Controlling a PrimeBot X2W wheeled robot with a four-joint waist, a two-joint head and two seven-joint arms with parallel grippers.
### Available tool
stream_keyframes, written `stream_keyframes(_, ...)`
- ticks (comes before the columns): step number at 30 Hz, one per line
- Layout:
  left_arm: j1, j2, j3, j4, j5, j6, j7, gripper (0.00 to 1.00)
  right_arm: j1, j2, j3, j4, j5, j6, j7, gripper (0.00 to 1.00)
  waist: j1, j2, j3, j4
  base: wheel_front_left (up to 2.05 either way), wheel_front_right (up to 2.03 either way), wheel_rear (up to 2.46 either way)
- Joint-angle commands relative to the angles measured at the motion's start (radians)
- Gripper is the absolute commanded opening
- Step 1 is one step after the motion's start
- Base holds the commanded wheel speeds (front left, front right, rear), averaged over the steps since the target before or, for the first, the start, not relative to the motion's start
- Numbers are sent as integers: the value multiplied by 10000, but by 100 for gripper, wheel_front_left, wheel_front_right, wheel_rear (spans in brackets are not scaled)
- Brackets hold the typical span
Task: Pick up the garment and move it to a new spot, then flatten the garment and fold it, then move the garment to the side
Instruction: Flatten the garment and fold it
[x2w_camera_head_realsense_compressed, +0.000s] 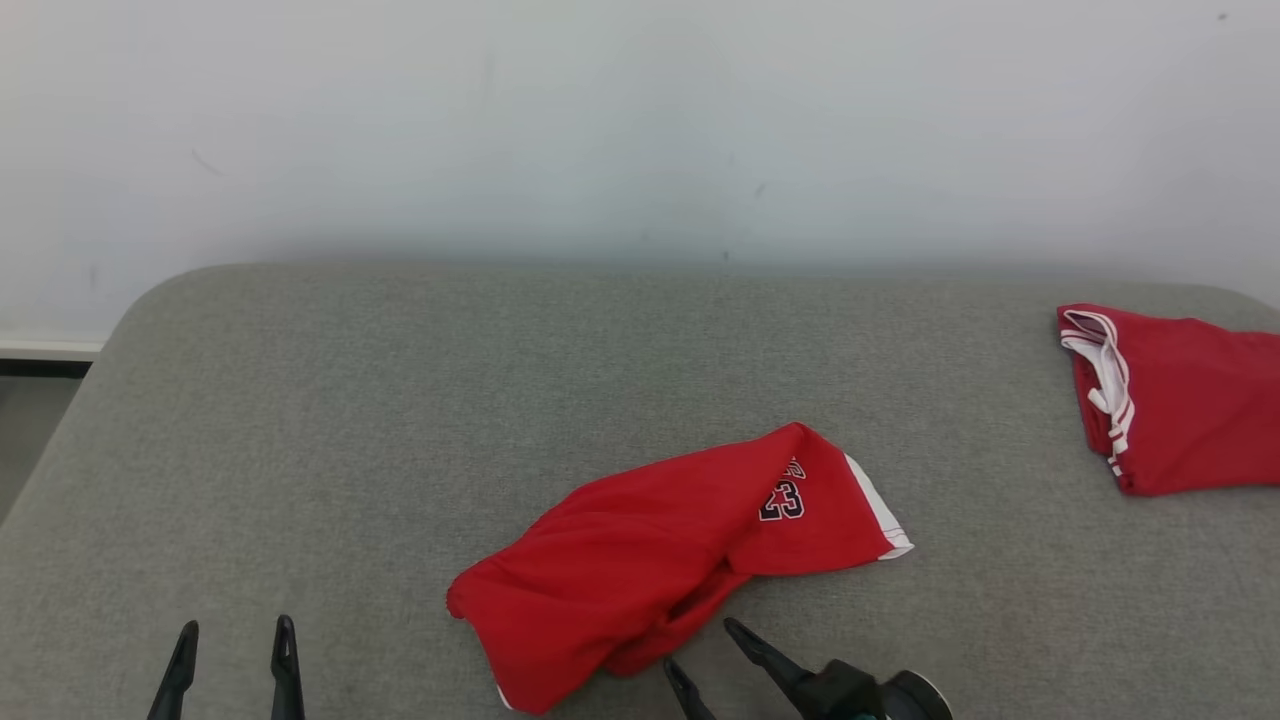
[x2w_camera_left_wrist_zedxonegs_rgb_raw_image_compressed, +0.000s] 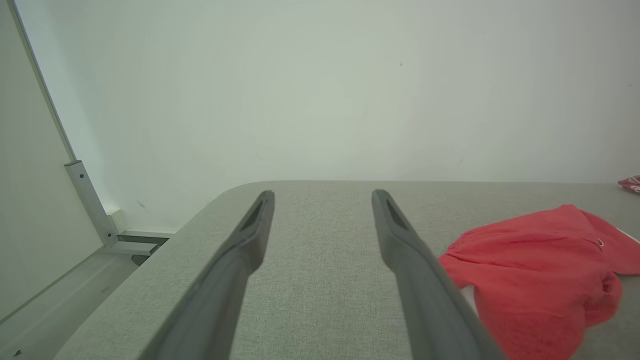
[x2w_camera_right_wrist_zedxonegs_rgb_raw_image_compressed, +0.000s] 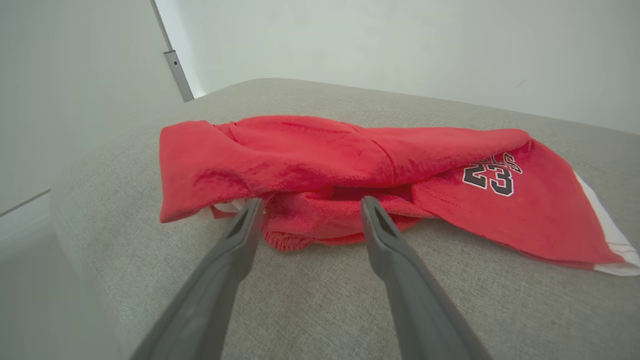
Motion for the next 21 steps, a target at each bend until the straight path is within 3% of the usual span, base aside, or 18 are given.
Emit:
stream_keyframes(1, -141, -22, 2, 19, 34, -36, -30, 100, -510, -126, 510, 516, 129, -28, -4, 100, 0, 0, 51, 166, 0, 0, 0)
stream_keyframes(10, -159, -33, -12, 77, 1, -75, -32, 100, -2105, -37, 1542, 2983, -148, -28, -53, 100, 0, 0, 144, 481, 0, 0, 0)
stream_keyframes(11, -181, -40, -25, 82, 9, -67, -32, 100, -2267, 18, 1555, 3320, -90, -28, -74, 89, 0, 0, 155, 520, 0, 0, 0)
stream_keyframes(12, -193, -48, -46, 86, 18, -56, -32, 100, -2401, 55, 1623, 3656, -40, -28, -74, 40, 0, 0, 155, 552, 0, 0, 0)
stream_keyframes(13, -193, -49, -50, 95, 23, -58, -30, 100, -2532, 115, 1604, 3875, 96, -28, -143, 0, 0, 0, 158, 574, 0, 0, 0)
stream_keyframes(17, -157, -76, 18, 78, 5, -62, -30, 100, -2808, 144, 1327, 4358, 425, -28, -327, 0, 0, 0, 162, 523, 0, 0, 0)
stream_keyframes(21, -57, -126, 18, 118, -25, -59, -30, 100, -2682, -475, 602, 4051, 716, -28, -379, 0, 0, 0, 119, 310, 0, 0, 0)
